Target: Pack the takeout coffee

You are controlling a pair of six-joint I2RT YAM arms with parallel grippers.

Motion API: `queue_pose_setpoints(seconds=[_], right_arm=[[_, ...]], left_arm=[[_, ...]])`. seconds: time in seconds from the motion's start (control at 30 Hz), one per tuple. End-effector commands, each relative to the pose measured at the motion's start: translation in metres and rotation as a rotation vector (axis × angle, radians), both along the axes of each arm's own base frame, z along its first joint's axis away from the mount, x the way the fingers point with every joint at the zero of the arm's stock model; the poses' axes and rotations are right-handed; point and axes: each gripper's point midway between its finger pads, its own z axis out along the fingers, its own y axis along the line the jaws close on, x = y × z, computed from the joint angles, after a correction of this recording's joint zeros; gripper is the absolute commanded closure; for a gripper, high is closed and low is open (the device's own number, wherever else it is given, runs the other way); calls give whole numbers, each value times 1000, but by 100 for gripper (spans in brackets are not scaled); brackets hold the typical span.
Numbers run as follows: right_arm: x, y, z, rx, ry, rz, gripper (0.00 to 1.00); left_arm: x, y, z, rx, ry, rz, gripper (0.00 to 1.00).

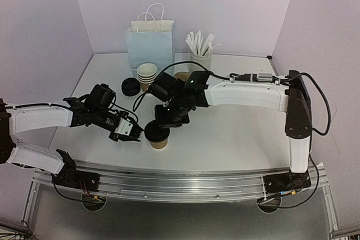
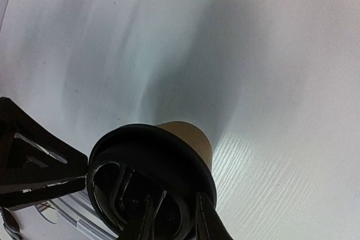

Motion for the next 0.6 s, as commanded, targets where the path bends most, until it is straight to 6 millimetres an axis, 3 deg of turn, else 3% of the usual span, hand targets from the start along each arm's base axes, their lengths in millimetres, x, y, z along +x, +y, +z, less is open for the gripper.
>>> queue_pose_setpoints(seconds=[0.0, 0.2, 0.37, 0.47, 0.57], right_arm=[[-8, -2, -14, -29, 29, 6, 79], [-12, -4, -20, -40, 45, 21, 84], [-7, 9, -3, -14, -13, 102, 83], [-5, 15, -2, -16, -25, 141, 78], [-2, 8, 4, -43, -39, 122, 72]], left_arm=[[7, -8, 19, -51, -36, -13, 63], [4, -9, 27, -79, -77, -45, 62], [5, -12, 29, -90, -71, -52, 61], [4, -10, 22, -64, -59, -57, 62], [1, -7, 17, -50, -53, -66, 63]])
